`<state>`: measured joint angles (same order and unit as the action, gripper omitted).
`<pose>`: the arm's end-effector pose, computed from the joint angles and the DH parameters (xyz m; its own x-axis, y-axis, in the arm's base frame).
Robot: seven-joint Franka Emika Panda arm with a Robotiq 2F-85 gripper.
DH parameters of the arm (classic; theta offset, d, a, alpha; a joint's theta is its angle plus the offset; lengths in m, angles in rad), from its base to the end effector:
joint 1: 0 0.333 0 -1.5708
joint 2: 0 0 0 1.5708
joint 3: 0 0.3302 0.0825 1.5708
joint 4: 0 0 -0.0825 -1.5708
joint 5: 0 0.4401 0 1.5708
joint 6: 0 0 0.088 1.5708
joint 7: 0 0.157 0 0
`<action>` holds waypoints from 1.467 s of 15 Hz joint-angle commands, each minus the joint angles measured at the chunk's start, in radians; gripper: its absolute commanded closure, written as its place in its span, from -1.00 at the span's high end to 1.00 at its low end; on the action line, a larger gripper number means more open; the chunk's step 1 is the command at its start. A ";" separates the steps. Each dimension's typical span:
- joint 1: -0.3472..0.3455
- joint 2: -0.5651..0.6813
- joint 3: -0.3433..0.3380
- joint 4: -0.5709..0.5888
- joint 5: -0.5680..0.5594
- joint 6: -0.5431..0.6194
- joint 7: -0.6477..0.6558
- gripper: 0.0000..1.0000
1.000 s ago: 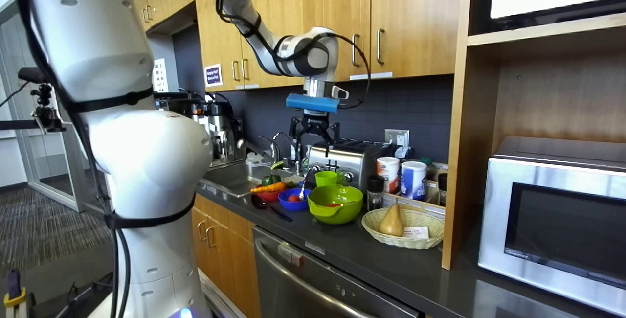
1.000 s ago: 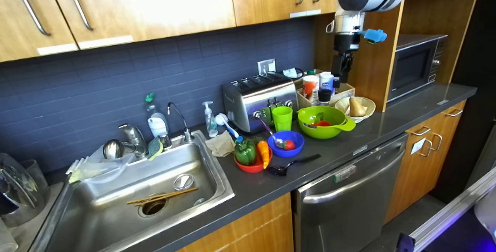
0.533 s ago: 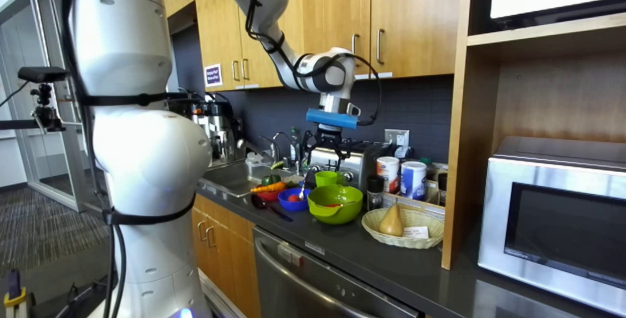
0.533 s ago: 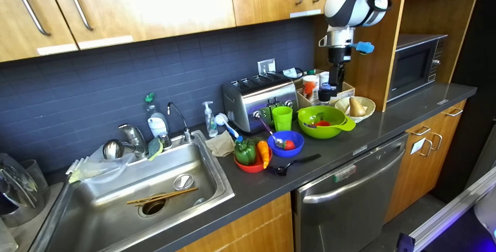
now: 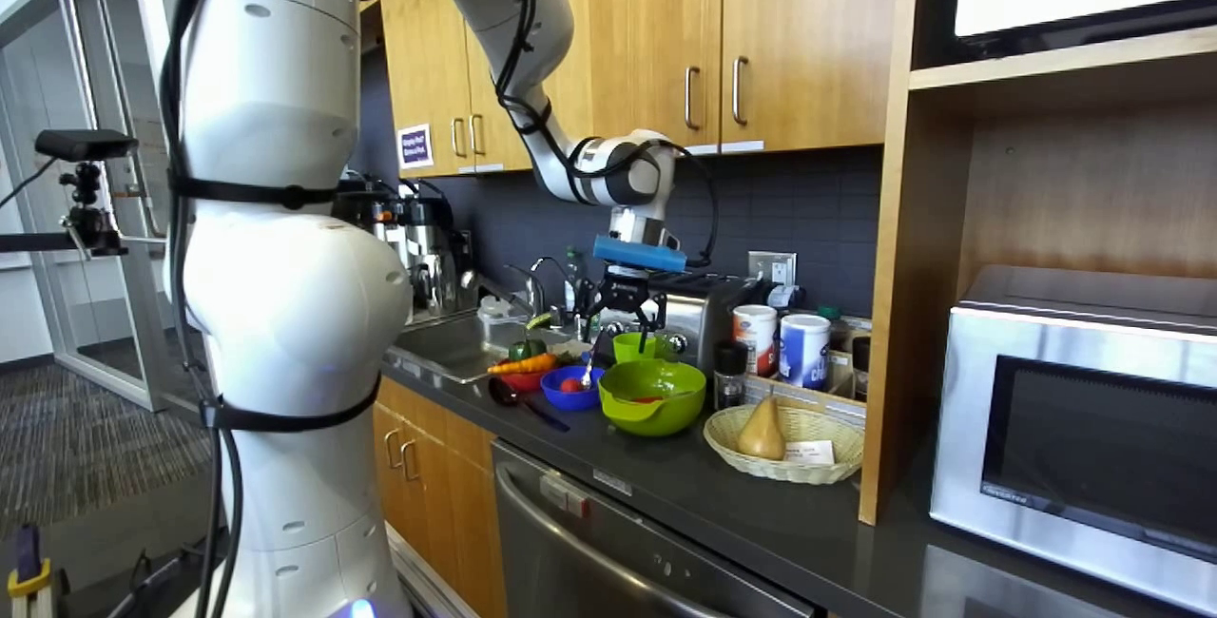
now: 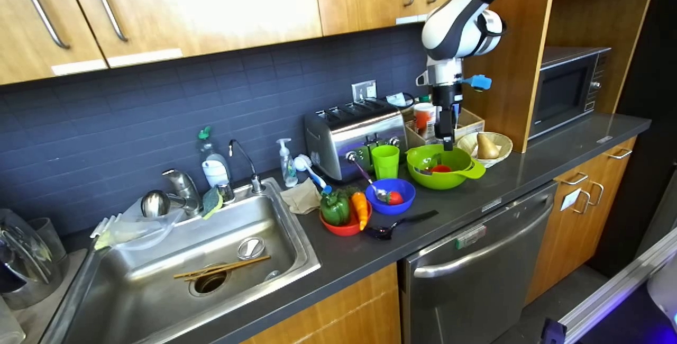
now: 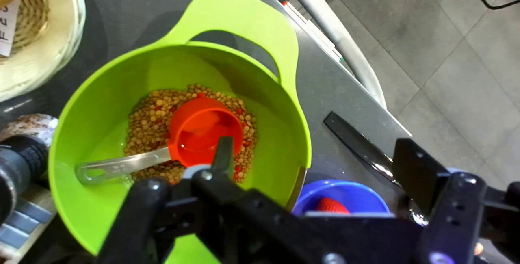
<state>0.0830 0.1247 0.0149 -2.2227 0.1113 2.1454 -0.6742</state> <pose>0.5462 0.0631 0.2297 0.7522 0.6500 -0.1081 0.6261 -0.7562 -0.1901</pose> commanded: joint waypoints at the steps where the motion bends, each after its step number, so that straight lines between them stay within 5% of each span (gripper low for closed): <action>1: -0.028 0.012 0.028 0.017 -0.006 -0.018 -0.004 1.00; 6: -0.038 0.034 0.031 0.051 -0.007 -0.050 -0.022 1.00; 17: -0.071 0.065 0.028 0.066 -0.091 0.205 -0.049 1.00; 22: -0.085 0.116 0.036 0.096 -0.120 0.117 -0.150 1.00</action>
<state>0.0111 0.2003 0.0349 -2.1628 0.0328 2.3134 -0.7732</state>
